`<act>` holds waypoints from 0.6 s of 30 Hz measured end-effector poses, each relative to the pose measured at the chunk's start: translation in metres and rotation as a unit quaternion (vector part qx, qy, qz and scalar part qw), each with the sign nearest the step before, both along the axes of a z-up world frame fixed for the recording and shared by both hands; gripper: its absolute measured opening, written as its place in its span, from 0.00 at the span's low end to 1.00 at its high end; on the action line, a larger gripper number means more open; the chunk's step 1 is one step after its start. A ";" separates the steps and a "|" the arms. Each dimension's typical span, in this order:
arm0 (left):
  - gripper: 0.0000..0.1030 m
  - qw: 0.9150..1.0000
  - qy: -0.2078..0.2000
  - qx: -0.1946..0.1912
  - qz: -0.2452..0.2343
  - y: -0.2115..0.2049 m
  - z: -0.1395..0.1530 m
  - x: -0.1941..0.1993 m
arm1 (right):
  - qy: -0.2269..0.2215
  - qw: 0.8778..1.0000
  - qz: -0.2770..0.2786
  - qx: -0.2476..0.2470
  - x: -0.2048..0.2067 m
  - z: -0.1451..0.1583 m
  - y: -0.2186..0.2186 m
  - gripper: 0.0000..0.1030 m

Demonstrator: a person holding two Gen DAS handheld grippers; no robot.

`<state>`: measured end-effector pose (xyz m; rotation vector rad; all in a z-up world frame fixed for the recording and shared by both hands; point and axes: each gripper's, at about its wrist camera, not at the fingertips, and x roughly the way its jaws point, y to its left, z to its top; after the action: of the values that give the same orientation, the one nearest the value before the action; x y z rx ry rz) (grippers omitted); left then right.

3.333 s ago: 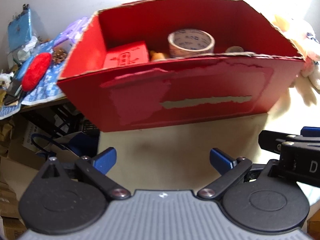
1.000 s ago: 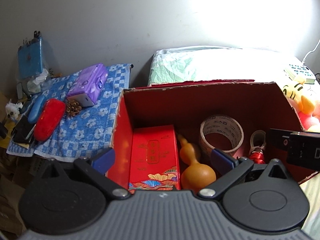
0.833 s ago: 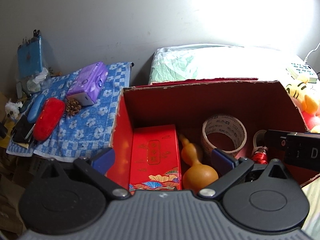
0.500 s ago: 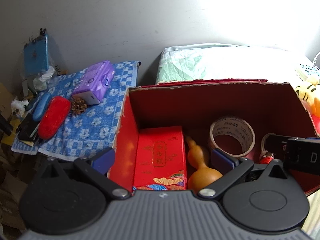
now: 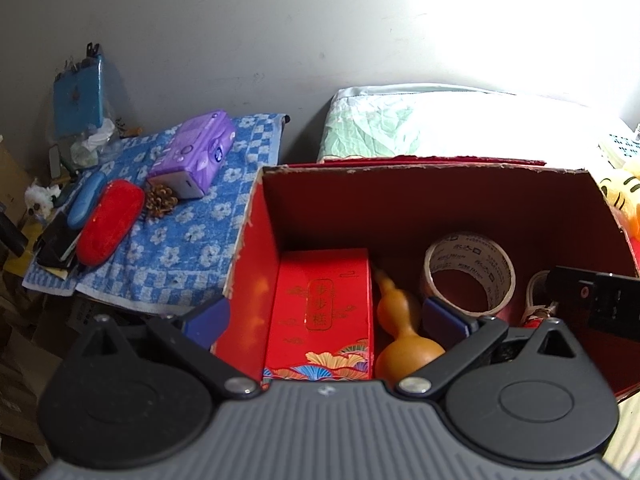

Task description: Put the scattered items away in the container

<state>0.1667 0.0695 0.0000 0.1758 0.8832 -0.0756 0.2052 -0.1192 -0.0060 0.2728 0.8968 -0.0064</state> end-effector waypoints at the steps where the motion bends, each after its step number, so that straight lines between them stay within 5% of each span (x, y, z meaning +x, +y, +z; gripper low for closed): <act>1: 0.99 1.000 -0.001 -0.002 0.000 0.000 0.000 -0.001 | 0.001 1.000 0.000 0.000 0.000 0.000 0.000 0.73; 12: 0.99 0.999 -0.025 -0.039 0.016 0.006 0.005 -0.009 | -0.006 1.000 0.003 -0.004 -0.005 0.001 0.001 0.73; 18: 0.99 0.999 -0.006 -0.037 0.025 0.009 -0.002 -0.010 | -0.012 1.000 0.001 -0.008 -0.012 0.004 0.002 0.73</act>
<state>0.1564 0.0782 -0.0020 0.0854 0.8718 -0.0597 0.1929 -0.1172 -0.0023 0.2572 0.8725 -0.0086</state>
